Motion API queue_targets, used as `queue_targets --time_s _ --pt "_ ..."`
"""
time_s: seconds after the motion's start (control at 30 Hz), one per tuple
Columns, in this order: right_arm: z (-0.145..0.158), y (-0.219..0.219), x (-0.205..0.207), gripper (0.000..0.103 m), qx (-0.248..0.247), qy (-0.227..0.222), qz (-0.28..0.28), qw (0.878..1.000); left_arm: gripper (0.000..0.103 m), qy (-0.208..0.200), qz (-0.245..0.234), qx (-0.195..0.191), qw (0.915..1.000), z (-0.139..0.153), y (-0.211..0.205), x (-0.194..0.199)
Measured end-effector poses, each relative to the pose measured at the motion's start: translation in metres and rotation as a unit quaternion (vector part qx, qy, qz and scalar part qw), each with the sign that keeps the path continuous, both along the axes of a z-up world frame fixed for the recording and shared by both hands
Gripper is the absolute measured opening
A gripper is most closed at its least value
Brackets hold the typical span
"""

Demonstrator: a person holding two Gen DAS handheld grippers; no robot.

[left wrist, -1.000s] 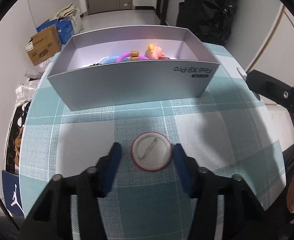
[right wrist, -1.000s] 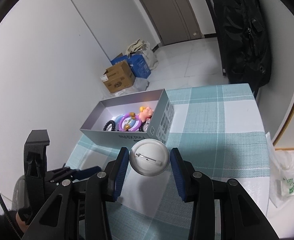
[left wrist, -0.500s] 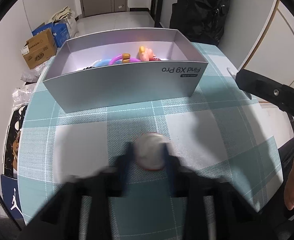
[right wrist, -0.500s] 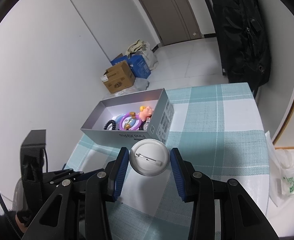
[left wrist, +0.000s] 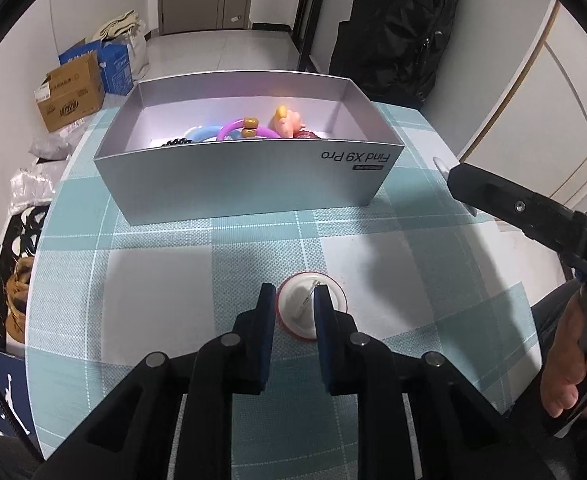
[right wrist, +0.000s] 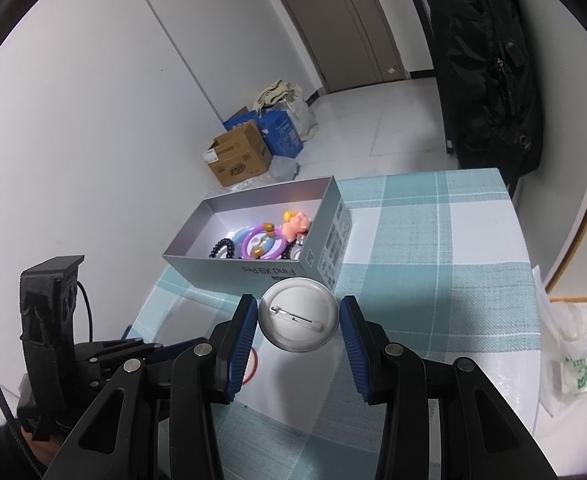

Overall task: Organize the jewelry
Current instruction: 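Grasp the red-rimmed pin badge with the left gripper and lift it, then carry both pin badges over the silver box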

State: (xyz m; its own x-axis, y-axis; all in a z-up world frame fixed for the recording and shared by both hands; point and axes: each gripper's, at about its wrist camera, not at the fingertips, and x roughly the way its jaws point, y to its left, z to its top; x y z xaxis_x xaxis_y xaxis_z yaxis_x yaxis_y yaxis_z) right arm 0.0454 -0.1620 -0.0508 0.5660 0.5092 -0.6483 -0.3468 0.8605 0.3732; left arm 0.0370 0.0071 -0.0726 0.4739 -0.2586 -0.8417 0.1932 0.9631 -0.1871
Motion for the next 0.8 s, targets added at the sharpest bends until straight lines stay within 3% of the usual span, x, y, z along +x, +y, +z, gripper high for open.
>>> queue_targets --time_s 0.17,0.4,0.47,0.53,0.8 --pt "0.001 0.001 0.000 0.041 0.001 -0.001 0.003 1.000 0.014 0.006 -0.014 0.014 0.9998 -0.008 -0.005 0.004" --pt "0.002 -0.001 0.001 0.041 0.007 -0.003 0.001 1.000 0.014 -0.015 -0.054 0.097 0.9937 -0.007 -0.022 0.001" --pt "0.003 -0.001 0.001 0.041 0.008 -0.002 0.002 1.000 0.013 -0.009 -0.053 0.086 0.9948 -0.006 -0.016 0.002" --pt "0.003 0.000 0.000 0.041 0.008 -0.003 0.004 1.000 0.000 0.003 -0.047 0.052 0.9975 -0.005 -0.006 0.004" --pt "0.006 0.001 -0.001 0.041 0.010 -0.011 0.006 1.000 0.000 0.017 -0.043 0.019 0.9988 -0.005 -0.003 0.007"
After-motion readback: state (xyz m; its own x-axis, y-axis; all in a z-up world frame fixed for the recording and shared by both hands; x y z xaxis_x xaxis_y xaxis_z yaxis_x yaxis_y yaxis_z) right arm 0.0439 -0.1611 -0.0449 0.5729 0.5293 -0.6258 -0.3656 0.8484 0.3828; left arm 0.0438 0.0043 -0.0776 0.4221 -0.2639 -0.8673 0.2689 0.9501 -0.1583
